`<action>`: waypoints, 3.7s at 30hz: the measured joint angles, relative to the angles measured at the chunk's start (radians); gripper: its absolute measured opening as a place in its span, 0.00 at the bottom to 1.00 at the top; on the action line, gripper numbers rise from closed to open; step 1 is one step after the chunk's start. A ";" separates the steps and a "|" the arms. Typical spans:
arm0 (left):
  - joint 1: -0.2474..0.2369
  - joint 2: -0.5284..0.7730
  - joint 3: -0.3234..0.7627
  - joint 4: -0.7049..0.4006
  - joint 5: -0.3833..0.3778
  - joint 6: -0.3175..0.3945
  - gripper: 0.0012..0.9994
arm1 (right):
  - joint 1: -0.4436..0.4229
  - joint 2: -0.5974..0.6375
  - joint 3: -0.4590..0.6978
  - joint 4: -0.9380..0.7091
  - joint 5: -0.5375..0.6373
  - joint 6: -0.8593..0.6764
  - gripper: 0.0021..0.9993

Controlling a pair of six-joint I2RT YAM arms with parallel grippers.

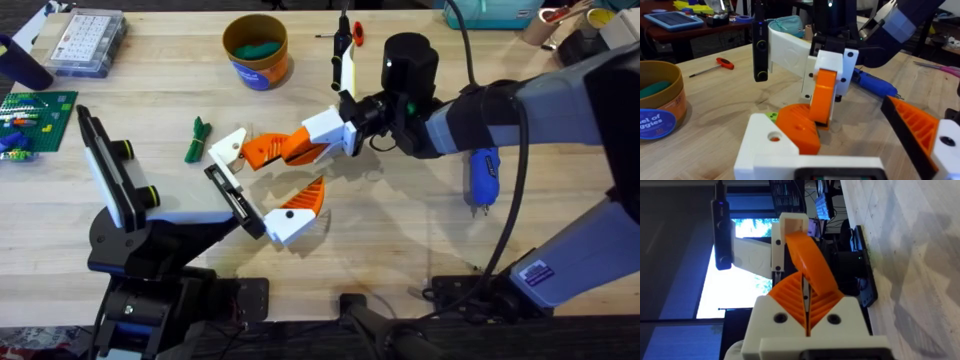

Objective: Pick up the gripper from the table and insert it into the empty holder that is missing its gripper. Then pick up a screw, insert it into the mounting hole, and use the screwdriver to tighten it. Finally, clean up the table by picking up the vegetable and placing it into the bucket.

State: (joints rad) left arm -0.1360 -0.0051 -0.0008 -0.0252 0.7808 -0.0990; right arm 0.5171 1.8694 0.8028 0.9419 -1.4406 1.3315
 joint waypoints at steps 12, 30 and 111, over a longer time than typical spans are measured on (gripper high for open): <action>0.002 0.005 0.006 -0.035 -0.022 0.000 0.99 | -0.002 0.000 0.000 -0.015 0.024 0.004 0.02; 0.014 0.005 0.006 -0.035 -0.076 0.000 0.99 | 0.056 0.000 0.033 0.009 0.060 0.023 0.02; 0.038 0.012 0.008 -0.065 0.102 -0.031 0.99 | 0.097 -0.010 0.099 -0.187 0.120 -0.105 0.02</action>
State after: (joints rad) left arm -0.0982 0.0065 0.0067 -0.0902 0.8833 -0.1295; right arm 0.6144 1.8599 0.9016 0.7547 -1.3209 1.2263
